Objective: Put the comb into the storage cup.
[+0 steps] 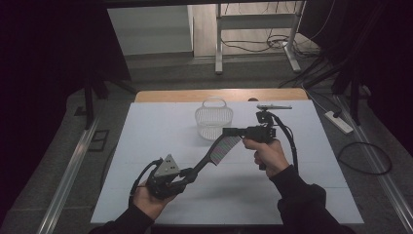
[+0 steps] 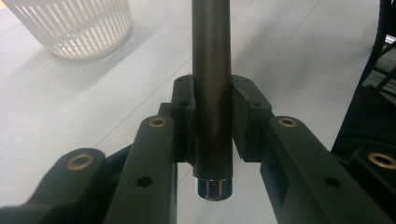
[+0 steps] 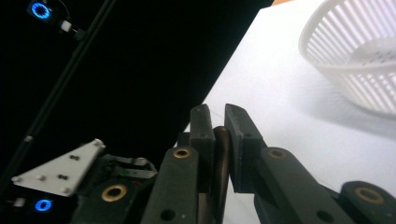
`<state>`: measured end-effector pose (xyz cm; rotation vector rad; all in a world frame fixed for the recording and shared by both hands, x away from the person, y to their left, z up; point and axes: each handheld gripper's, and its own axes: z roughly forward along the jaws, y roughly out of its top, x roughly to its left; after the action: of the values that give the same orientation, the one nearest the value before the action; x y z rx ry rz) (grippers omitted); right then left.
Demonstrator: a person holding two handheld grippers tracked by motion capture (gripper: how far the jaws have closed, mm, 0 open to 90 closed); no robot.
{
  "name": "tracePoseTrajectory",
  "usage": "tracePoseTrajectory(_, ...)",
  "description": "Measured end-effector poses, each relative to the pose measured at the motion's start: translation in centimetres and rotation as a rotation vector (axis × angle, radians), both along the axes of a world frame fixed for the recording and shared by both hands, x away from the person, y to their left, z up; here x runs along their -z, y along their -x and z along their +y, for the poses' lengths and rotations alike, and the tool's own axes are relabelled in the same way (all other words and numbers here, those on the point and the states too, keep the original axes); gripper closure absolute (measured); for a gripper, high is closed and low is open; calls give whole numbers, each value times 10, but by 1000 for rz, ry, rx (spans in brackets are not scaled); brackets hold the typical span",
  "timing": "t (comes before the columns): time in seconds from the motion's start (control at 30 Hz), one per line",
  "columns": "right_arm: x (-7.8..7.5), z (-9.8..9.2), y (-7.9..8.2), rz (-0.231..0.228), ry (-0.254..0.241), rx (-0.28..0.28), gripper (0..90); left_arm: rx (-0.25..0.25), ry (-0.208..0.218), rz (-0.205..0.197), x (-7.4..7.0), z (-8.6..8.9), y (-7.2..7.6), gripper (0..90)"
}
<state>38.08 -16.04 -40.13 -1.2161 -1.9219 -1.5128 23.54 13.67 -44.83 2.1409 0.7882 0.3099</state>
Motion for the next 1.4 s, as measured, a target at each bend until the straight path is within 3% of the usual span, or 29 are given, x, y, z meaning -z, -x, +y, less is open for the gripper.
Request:
tracePoseTrajectory(0.1, 2, -1, -1, 44, -22, -3, 835, 5, -14, 10, 2, -2, -2, 720)
tracePoseTrajectory(0.17, 2, -1, 0, 51, -29, -9, 840, 6, -28, 13, 4, -4, -3, 716)
tracePoseTrajectory(0.6, -2, 0, 4, -12, -10, 6, 842, -17, 0, 42, 4, -1, -7, 493)
tracePoseTrajectory(0.87, -6, -4, 3, -36, 1, 24, 842, -53, 40, 62, 4, 7, -8, 258)
tracePoseTrajectory(1.1, -9, -6, 2, -57, 20, 39, 842, -77, 65, 105, 4, 16, -8, 96)
tracePoseTrajectory(1.4, -16, -8, -2, -80, 43, 62, 842, -106, 98, 143, 3, 34, -5, 30)
